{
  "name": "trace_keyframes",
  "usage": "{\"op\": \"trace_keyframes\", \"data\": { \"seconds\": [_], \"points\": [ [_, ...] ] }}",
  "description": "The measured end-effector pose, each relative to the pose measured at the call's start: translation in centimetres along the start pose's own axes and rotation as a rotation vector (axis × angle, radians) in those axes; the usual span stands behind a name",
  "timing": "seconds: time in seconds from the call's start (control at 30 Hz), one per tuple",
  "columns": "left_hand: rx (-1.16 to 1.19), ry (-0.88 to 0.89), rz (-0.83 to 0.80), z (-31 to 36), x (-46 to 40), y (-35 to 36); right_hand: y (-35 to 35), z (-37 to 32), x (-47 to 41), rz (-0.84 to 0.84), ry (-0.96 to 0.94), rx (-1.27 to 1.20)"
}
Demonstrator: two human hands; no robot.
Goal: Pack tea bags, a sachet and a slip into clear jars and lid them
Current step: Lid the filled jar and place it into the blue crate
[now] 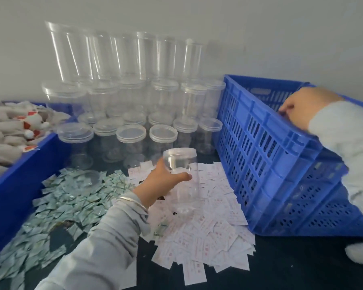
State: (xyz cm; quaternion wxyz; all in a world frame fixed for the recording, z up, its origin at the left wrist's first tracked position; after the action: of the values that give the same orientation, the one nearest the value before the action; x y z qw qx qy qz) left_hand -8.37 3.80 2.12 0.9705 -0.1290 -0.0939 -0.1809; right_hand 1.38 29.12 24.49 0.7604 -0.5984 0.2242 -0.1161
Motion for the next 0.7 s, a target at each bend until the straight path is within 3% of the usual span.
{"op": "trace_keyframes", "data": {
  "seconds": [0.03,0.1,0.17,0.2,0.3,0.33,0.47,0.6,0.7],
  "points": [
    [0.051,0.06,0.005,0.3,1.1,-1.0,-1.3,-0.4,1.2,0.129,0.028,-0.155],
    [0.128,0.172,0.033,0.9,3.5,-3.3,-4.2,-3.3,5.4,0.541,-0.106,-0.445],
    [0.207,0.282,0.036,1.4,6.5,-5.5,-4.2,-8.6,10.7,0.683,-0.353,-0.702],
    [0.236,0.326,0.019,1.5,7.8,-6.2,-2.6,-11.6,12.3,0.544,-0.436,-0.84],
    [0.246,0.41,-0.019,1.5,11.5,-8.5,3.9,-20.8,15.4,-0.151,-0.556,-1.122],
    [0.211,0.409,-0.026,1.2,12.4,-9.4,5.8,-22.7,16.0,-0.27,-0.556,-1.179],
    [0.099,0.309,-0.105,-0.9,15.8,-13.2,9.4,-27.1,16.8,-0.483,-0.466,-1.441],
    [0.066,0.33,0.029,-1.4,17.7,-17.3,10.0,-32.1,20.2,-0.623,-0.721,-1.466],
    [-0.035,0.364,0.078,-1.4,18.7,-18.2,9.6,-34.0,21.9,-0.646,-0.768,-1.514]
  ]
}}
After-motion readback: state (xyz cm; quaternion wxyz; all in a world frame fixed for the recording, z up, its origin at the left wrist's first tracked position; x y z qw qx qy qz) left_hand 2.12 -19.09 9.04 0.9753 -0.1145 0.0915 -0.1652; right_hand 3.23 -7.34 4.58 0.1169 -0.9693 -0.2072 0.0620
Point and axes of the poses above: each hand's wrist, its own x-axis away from the middle knuckle, its own y-axis out of the palm, z = x × y, the point moved 7 cm from there along -x, towards the middle knuckle, and after that the axes turned 9 degrees about x, right-handed, at the moved point
